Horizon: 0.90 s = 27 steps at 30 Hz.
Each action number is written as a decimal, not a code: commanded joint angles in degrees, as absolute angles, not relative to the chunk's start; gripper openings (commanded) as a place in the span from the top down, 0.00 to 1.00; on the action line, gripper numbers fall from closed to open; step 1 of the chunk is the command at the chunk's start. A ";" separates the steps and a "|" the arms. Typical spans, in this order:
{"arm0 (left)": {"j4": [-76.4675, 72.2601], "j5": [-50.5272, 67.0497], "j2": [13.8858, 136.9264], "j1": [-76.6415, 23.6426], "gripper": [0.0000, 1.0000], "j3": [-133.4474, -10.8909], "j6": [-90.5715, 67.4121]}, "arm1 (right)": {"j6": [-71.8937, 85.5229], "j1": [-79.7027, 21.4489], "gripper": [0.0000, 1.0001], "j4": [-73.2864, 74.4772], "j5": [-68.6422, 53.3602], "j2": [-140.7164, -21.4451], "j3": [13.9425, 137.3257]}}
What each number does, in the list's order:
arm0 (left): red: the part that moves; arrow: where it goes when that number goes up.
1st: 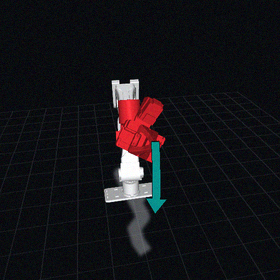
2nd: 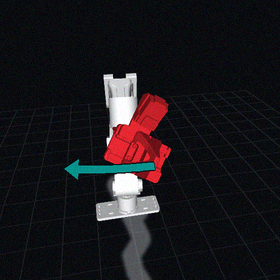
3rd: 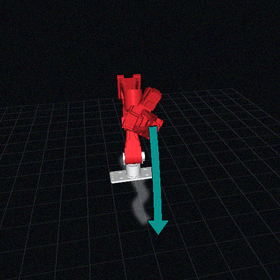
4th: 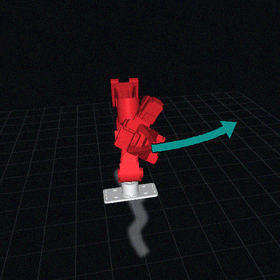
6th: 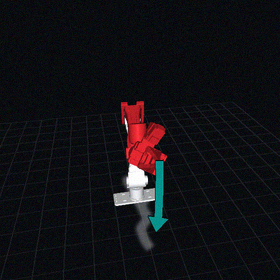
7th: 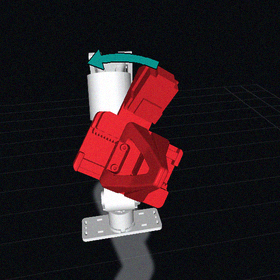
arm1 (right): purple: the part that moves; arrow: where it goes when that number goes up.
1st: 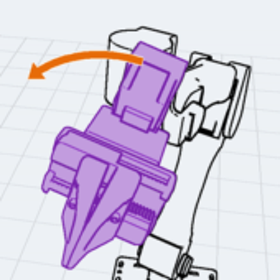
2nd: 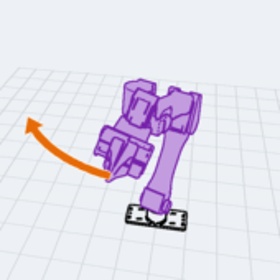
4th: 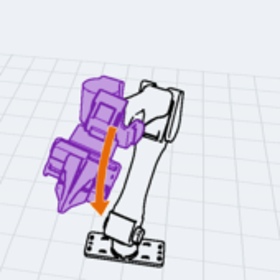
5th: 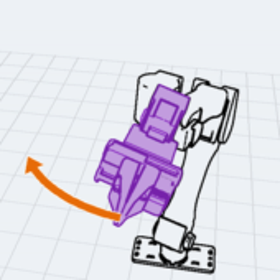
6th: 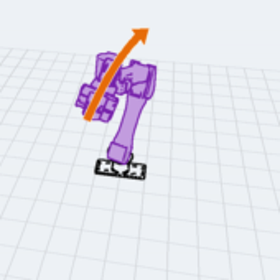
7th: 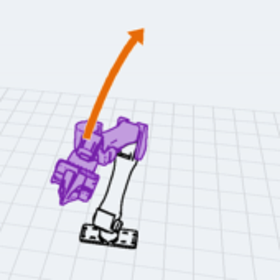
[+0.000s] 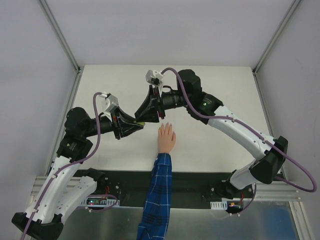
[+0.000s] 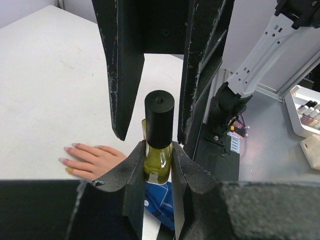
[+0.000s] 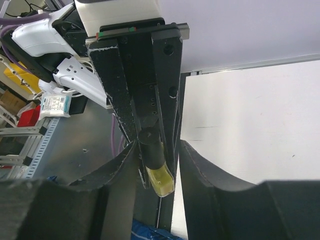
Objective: Paint the nails
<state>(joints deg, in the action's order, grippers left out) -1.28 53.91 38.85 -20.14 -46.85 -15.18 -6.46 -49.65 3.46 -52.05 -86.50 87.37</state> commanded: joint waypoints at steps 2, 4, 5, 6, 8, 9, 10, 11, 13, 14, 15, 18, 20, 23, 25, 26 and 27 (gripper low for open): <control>-3.96 56.60 37.71 -19.86 1.00 -46.85 -16.96 | -6.24 -49.83 0.67 1.05 -51.33 -83.67 87.45; -3.87 56.69 37.44 -19.86 1.00 -46.76 -17.14 | -6.24 -50.01 0.84 1.75 -51.42 -83.93 87.89; -3.78 56.43 37.35 -19.86 1.00 -46.67 -17.23 | -6.94 -50.10 0.99 2.28 -51.15 -83.94 88.06; -3.69 56.16 37.18 -19.86 1.00 -46.67 -17.31 | -7.55 -50.71 0.99 3.50 -48.98 -83.76 88.07; -2.82 53.45 36.30 -19.95 0.74 -46.58 -17.58 | -8.78 -51.33 0.99 4.92 -45.55 -82.80 87.45; -2.38 52.31 35.86 -19.86 0.64 -46.58 -17.49 | -9.75 -51.94 0.99 6.14 -41.00 -82.44 87.19; -1.59 50.73 35.08 -19.86 0.57 -46.67 -17.32 | -10.02 -52.20 0.99 6.50 -38.96 -81.40 86.14; -1.23 50.28 34.63 -19.86 0.45 -46.76 -16.79 | -10.19 -52.47 0.99 6.50 -37.02 -80.69 85.35; -0.27 49.05 33.06 -19.86 0.02 -46.84 -16.18 | -9.85 -53.08 0.99 5.28 -31.05 -78.24 82.11; 1.13 47.39 32.52 -19.86 0.01 -47.28 -15.74 | -9.41 -53.17 0.99 4.49 -29.46 -77.27 80.70; 2.10 46.76 32.17 -19.86 0.01 -47.63 -14.60 | -8.45 -53.17 0.99 3.09 -25.44 -76.39 79.64; 7.46 41.50 30.33 -19.86 0.01 -49.39 -12.31 | -8.00 -53.26 0.99 2.20 -15.09 -73.13 75.33; 10.35 35.72 28.31 -19.86 0.01 -49.92 -11.95 | -7.82 -53.17 0.99 2.02 -8.38 -70.77 71.74; 12.04 31.74 25.23 -19.95 0.01 -49.66 -12.39 | -6.42 -52.48 0.99 0.89 8.05 -68.91 67.60; 12.65 30.24 22.87 -19.86 0.01 -49.13 -12.66 | -5.02 -50.81 0.99 0.26 20.00 -67.42 63.03; 12.74 29.97 22.24 -19.95 0.01 -48.87 -12.92 | -4.40 -50.10 0.99 -2.26 23.17 -67.06 61.28; 13.01 29.71 21.11 -19.86 0.01 -48.78 -13.09 | -4.31 -48.44 0.99 -3.42 29.03 -66.97 58.13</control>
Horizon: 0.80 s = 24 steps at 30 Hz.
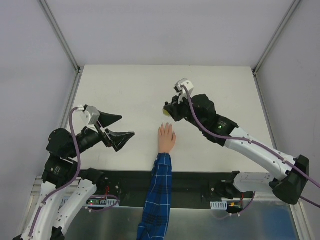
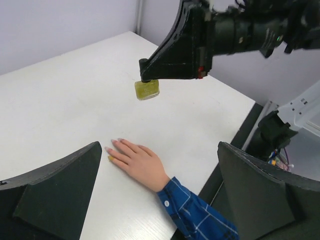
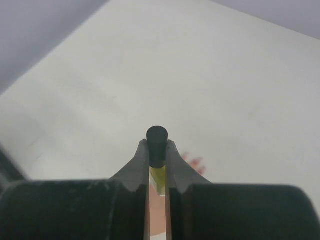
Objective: Paint the nails
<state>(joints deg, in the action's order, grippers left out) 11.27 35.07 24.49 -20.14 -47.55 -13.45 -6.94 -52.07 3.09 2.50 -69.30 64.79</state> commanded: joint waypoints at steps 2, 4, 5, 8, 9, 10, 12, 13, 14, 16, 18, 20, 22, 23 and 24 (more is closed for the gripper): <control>13.36 29.53 19.96 -19.95 0.01 -48.34 -13.53 | -3.43 -46.33 0.99 -8.66 33.30 -66.88 53.99; 13.80 29.53 18.72 -19.86 0.01 -47.73 -13.71 | -2.64 -42.81 0.99 -13.86 36.02 -66.88 46.72; 13.97 29.62 18.37 -19.86 0.01 -47.55 -13.88 | -2.29 -41.76 0.99 -19.98 36.64 -67.06 44.23; 14.59 29.79 17.23 -19.86 0.01 -46.67 -14.06 | -2.46 -38.15 0.99 -29.58 37.27 -69.42 36.58; 14.76 29.88 16.88 -19.95 0.01 -46.58 -14.15 | -2.20 -36.93 0.99 -30.92 37.27 -70.22 35.69; 15.03 29.97 16.79 -19.86 0.01 -46.50 -14.06 | -1.85 -36.31 0.99 -32.33 37.35 -71.01 34.90; 15.47 30.32 16.61 -19.86 0.01 -46.41 -13.98 | -1.50 -34.73 0.99 -36.99 37.00 -73.91 32.44; 15.64 30.41 16.61 -19.86 0.01 -46.41 -13.89 | -1.84 -34.28 0.99 -38.31 37.00 -75.05 31.91; 15.99 30.50 16.61 -19.86 0.01 -46.49 -13.80 | -2.28 -34.02 0.99 -40.32 37.18 -76.80 31.21; 16.26 30.76 16.53 -19.86 0.01 -46.41 -13.71 | -2.90 -33.58 0.99 -42.09 37.79 -78.65 30.68; 16.52 30.94 16.44 -19.86 0.01 -46.32 -13.71 | -2.20 -33.05 0.99 -43.59 37.97 -80.41 29.98; 16.70 31.11 16.35 -19.86 0.01 -46.23 -13.28 | -1.50 -32.70 0.99 -43.94 37.53 -81.64 29.88; 17.49 30.85 16.17 -19.86 0.01 -46.32 -12.92 | -1.32 -32.61 0.99 -44.03 37.27 -83.23 29.88; 17.66 30.68 16.00 -19.86 0.01 -46.41 -12.83 | -1.14 -32.61 0.99 -44.29 37.27 -83.84 29.80; 17.84 30.59 16.08 -19.86 0.01 -46.41 -12.83 | -0.97 -32.61 0.99 -44.56 37.44 -84.28 29.71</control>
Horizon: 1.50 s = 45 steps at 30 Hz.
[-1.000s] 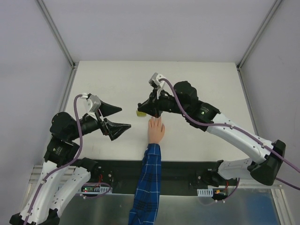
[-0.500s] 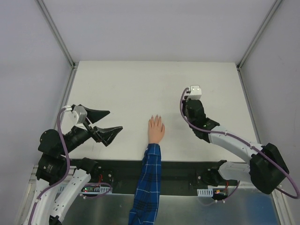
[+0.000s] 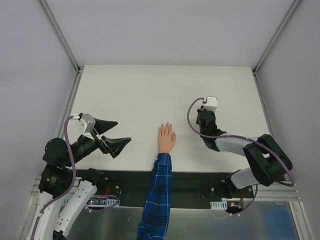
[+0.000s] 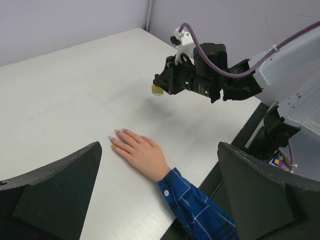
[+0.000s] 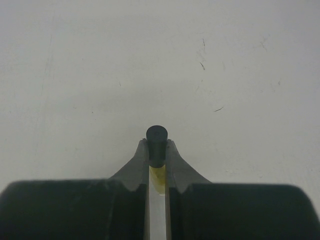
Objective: Paint the nails
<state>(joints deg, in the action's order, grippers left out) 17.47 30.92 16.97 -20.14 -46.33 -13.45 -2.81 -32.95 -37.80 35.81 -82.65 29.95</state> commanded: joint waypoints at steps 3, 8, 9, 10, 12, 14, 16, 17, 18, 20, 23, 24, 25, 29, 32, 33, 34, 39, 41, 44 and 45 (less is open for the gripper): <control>18.02 30.94 16.61 -19.95 0.01 -46.67 -12.83 | -0.97 -32.52 0.98 -45.62 36.83 -85.78 29.18; 18.11 31.73 17.58 -19.86 0.01 -47.29 -13.09 | -0.70 -32.61 0.95 -44.05 37.09 -86.22 29.53; 18.11 31.82 17.84 -19.86 0.01 -47.29 -13.27 | -0.44 -32.61 0.95 -42.99 37.87 -86.39 29.88; 18.11 31.90 17.84 -19.86 0.01 -47.46 -13.36 | -0.18 -32.61 0.95 -42.11 38.40 -86.57 29.97; 18.11 32.17 17.84 -19.86 0.01 -47.55 -13.62 | 1.13 -32.61 0.95 -42.01 38.41 -86.75 29.27; 18.11 31.99 17.67 -19.86 0.01 -47.46 -13.62 | 1.32 -32.61 0.94 -42.53 38.41 -87.10 28.57; 18.11 31.73 17.40 -19.86 0.01 -47.20 -13.62 | 1.41 -32.52 0.93 -43.33 38.15 -87.63 28.13; 18.11 31.82 17.40 -19.86 0.01 -47.20 -13.71 | 1.41 -32.61 0.92 -43.50 38.14 -87.80 28.04; 18.28 32.08 17.40 -19.95 0.01 -47.11 -13.80 | 1.49 -32.61 0.92 -43.59 38.14 -88.06 27.86; 18.19 32.26 17.40 -19.86 0.01 -47.02 -14.15 | 1.76 -32.61 0.91 -43.94 38.15 -88.15 27.51; 18.19 32.34 16.96 -19.86 0.01 -46.93 -14.33 | 1.67 -32.61 0.88 -44.38 38.14 -88.33 26.90; 18.19 32.26 16.70 -19.86 0.01 -46.85 -14.33 | 1.67 -32.61 0.86 -44.38 38.23 -88.42 26.81; 18.19 32.17 16.61 -19.86 0.01 -46.67 -14.33 | 1.58 -32.61 0.81 -44.38 38.32 -88.42 26.63; 18.19 32.08 16.35 -19.86 0.01 -46.58 -14.41 | 1.67 -33.05 0.72 -44.30 38.58 -88.16 26.28; 18.19 32.43 16.70 -19.86 0.01 -46.58 -14.59 | 1.76 -33.40 0.66 -43.25 38.50 -87.63 26.37; 18.11 32.52 16.70 -19.86 0.01 -46.58 -14.59 | 2.02 -33.40 0.64 -42.89 38.67 -87.28 26.37; 18.11 32.52 16.70 -19.86 0.01 -46.58 -14.68 | 2.11 -33.66 0.62 -41.76 38.67 -87.01 26.37; 18.19 32.52 16.79 -19.86 0.01 -46.76 -14.85 | 4.12 -34.45 0.48 -31.41 39.46 -80.87 29.70; 18.19 32.52 16.87 -19.86 0.01 -46.85 -15.12 | 5.97 -34.72 0.45 -22.00 39.73 -78.06 31.81; 18.19 32.52 16.96 -19.86 0.01 -47.02 -15.29 | 7.99 -34.72 0.39 -9.53 39.99 -72.70 35.76; 18.19 32.43 17.05 -19.86 0.01 -47.02 -15.29 | 8.08 -34.63 0.35 -6.71 39.99 -69.64 37.60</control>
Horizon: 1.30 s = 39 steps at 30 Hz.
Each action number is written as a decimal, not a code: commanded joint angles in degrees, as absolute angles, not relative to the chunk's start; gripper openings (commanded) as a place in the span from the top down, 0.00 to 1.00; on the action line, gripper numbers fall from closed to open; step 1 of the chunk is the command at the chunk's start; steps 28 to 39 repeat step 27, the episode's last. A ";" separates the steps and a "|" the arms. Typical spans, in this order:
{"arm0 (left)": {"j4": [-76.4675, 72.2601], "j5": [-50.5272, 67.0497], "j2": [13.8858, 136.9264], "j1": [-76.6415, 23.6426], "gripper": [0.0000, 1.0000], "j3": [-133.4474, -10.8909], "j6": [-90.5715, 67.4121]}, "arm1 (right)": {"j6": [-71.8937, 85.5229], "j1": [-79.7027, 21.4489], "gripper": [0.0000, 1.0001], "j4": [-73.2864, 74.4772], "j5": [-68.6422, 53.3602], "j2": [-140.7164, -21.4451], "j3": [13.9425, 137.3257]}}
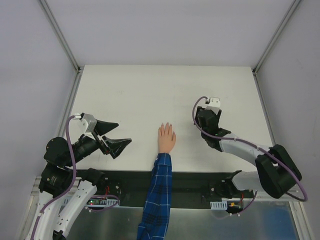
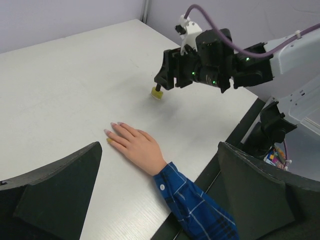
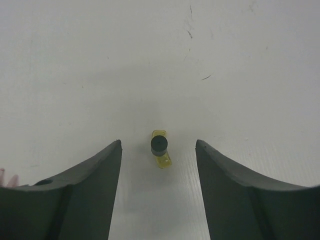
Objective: Paint the nails
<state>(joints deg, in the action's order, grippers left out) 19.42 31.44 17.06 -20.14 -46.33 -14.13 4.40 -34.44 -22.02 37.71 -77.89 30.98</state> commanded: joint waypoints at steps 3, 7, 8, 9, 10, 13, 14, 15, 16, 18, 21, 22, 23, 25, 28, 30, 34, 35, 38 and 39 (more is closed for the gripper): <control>18.19 32.34 16.96 -19.86 0.01 -46.93 -15.47 | 8.70 -34.72 0.32 5.51 39.64 -64.70 41.12; 18.19 31.99 17.05 -19.86 0.01 -47.20 -15.47 | 9.31 -34.63 0.25 21.04 37.10 -53.21 45.51; 18.19 31.91 17.14 -19.86 0.01 -47.20 -15.38 | 9.40 -34.63 0.24 23.62 35.09 -51.61 46.40; 18.19 31.73 17.23 -19.86 0.01 -47.37 -15.38 | 9.93 -34.45 0.21 28.86 34.11 -49.94 47.71; 18.19 31.64 17.31 -19.86 0.01 -47.55 -15.29 | 10.02 -34.54 0.18 31.35 32.88 -48.62 49.81; 18.19 30.51 17.75 -19.86 0.01 -47.81 -15.47 | 10.98 -34.63 0.14 42.42 30.32 -45.53 55.52; 18.19 30.15 17.84 -19.86 0.01 -47.81 -15.56 | 11.33 -34.54 0.13 44.97 30.32 -45.09 56.68; 18.19 29.54 17.93 -19.95 0.01 -47.81 -15.73 | 12.03 -34.54 0.12 49.44 30.32 -44.74 57.56; 18.11 29.01 17.93 -19.86 0.01 -47.81 -15.91 | 11.95 -34.54 0.12 51.22 30.15 -44.48 58.61; 18.19 27.69 17.93 -19.86 0.01 -47.81 -16.52 | 11.69 -34.54 0.07 54.91 29.80 -42.64 60.46; 18.11 26.90 17.67 -19.86 0.01 -47.73 -17.57 | 11.08 -34.63 0.05 55.46 28.04 -37.30 60.56; 18.11 26.63 17.40 -19.86 0.01 -47.64 -17.84 | 9.68 -34.63 0.05 54.94 26.56 -35.70 60.21; 18.11 26.28 17.32 -19.86 0.01 -47.64 -18.02 | 9.41 -34.63 0.05 53.63 26.02 -33.68 58.90; 18.02 25.93 16.70 -19.86 0.01 -47.64 -18.81 | 9.49 -34.63 0.05 52.21 25.23 -28.58 57.84; 18.19 25.31 16.52 -19.86 0.01 -48.16 -19.25 | 10.10 -34.54 0.03 52.20 23.56 -25.86 59.40; 18.19 25.31 16.52 -19.86 0.01 -48.16 -19.25 | 10.10 -34.54 0.03 52.20 23.56 -25.86 59.40; 18.19 25.31 16.52 -19.86 0.01 -48.16 -19.25 | 10.10 -34.54 0.03 52.20 23.56 -25.86 59.40; 18.19 25.31 16.52 -19.86 0.01 -48.16 -19.25 | 10.10 -34.54 0.03 52.20 23.56 -25.86 59.40; 18.19 25.31 16.52 -19.86 0.01 -48.16 -19.25 | 10.10 -34.54 0.03 52.20 23.56 -25.86 59.40; 18.19 25.31 16.52 -19.86 0.01 -48.16 -19.25 | 10.10 -34.54 0.03 52.20 23.56 -25.86 59.40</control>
